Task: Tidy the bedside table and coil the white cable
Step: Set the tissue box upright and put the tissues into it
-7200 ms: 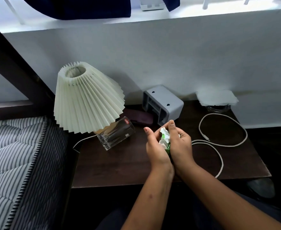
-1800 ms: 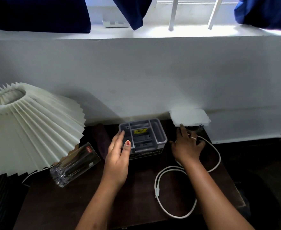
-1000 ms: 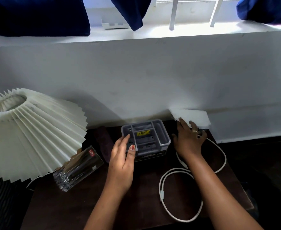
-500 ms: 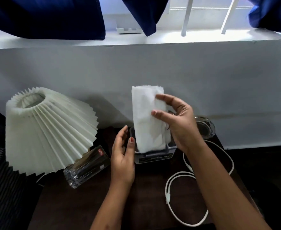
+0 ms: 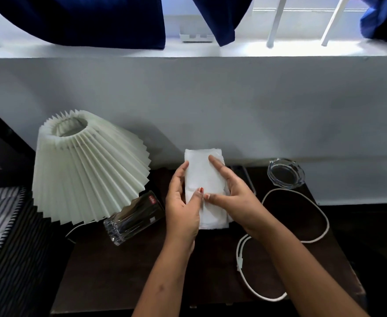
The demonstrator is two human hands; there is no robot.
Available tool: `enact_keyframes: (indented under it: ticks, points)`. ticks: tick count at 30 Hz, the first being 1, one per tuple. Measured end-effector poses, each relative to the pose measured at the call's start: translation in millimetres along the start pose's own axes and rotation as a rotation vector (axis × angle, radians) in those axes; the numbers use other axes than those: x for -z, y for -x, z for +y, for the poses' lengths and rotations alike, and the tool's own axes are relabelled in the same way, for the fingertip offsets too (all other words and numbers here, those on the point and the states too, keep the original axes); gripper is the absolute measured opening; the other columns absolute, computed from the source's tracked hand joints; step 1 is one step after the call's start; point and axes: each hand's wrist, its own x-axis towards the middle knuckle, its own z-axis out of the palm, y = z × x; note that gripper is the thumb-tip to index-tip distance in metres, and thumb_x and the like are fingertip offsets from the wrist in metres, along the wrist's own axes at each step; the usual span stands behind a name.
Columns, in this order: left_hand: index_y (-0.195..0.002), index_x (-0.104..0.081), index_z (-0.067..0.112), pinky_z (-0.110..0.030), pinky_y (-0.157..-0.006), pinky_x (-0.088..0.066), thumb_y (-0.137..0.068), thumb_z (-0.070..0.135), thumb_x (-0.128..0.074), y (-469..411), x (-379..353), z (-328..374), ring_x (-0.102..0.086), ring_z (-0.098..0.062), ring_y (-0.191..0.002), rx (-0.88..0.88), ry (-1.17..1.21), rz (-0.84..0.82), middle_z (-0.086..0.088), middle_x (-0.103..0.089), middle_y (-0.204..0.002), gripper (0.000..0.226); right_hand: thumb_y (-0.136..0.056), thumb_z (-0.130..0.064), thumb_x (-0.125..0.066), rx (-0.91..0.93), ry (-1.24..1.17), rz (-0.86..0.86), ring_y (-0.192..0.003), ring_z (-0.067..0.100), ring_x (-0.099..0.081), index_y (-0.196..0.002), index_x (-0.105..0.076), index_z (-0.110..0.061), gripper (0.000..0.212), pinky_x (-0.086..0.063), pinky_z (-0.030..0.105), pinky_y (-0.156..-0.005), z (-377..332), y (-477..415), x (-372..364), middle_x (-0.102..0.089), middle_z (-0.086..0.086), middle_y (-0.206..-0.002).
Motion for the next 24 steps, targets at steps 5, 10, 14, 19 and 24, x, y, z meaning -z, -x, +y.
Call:
enact_keyframes:
  ticks: [5,10,14,19,24]
  points:
    - [-0.128,-0.049,0.028,-0.026,-0.087,-0.054,-0.090,-0.009,-0.046,3.1,-5.1,0.6,-0.063,-0.004,-0.107,0.062,0.018,-0.080,0.008,-0.063,-0.120,0.053,-0.080,0.003,-0.061,0.129,0.426,0.218,-0.120,0.003,-0.042,-0.139,-0.037,-0.033,0.074,-0.033,0.008,-0.103,6.1,-3.7,-0.7,-0.041,-0.001,-0.138]
    - [-0.131,-0.045,0.030,-0.025,-0.101,-0.045,-0.096,0.004,-0.039,7.9,-12.2,7.5,-0.055,-0.008,-0.120,0.147,0.119,-0.203,0.004,-0.056,-0.133,0.044,-0.081,0.002,-0.058,0.314,0.648,0.367,-0.115,-0.002,-0.041,-0.134,-0.046,-0.027,0.062,-0.025,-0.005,-0.094,12.0,-3.5,-7.7,-0.048,0.001,-0.133]
    - [-0.131,-0.046,0.032,-0.023,-0.100,-0.045,-0.099,0.013,-0.030,9.4,-11.2,10.8,-0.056,-0.003,-0.118,0.143,0.201,-0.230,0.010,-0.060,-0.128,0.041,-0.087,-0.014,-0.059,0.370,0.513,0.271,-0.115,0.009,-0.052,-0.139,-0.038,-0.029,0.058,-0.042,0.019,-0.099,15.1,-1.8,-16.2,-0.052,0.002,-0.132]
    - [-0.131,-0.040,0.044,-0.034,-0.108,-0.037,-0.084,0.038,-0.040,7.9,-5.6,14.8,-0.053,-0.013,-0.125,0.141,0.328,-0.180,0.003,-0.056,-0.135,0.047,-0.076,-0.020,-0.075,0.329,0.414,0.262,-0.097,0.001,-0.060,-0.141,-0.017,-0.045,0.091,-0.048,0.011,-0.080,15.5,1.0,-17.4,-0.053,-0.016,-0.118]
    - [-0.135,-0.041,0.027,-0.035,-0.107,-0.038,-0.092,0.033,-0.034,3.4,-3.7,12.2,-0.056,-0.016,-0.122,0.136,0.343,-0.164,-0.004,-0.061,-0.129,0.044,-0.079,0.004,-0.065,0.320,0.326,0.338,-0.084,0.006,-0.068,-0.137,-0.025,-0.039,0.083,-0.053,0.016,-0.075,17.2,-3.3,-9.0,-0.067,0.001,-0.100]
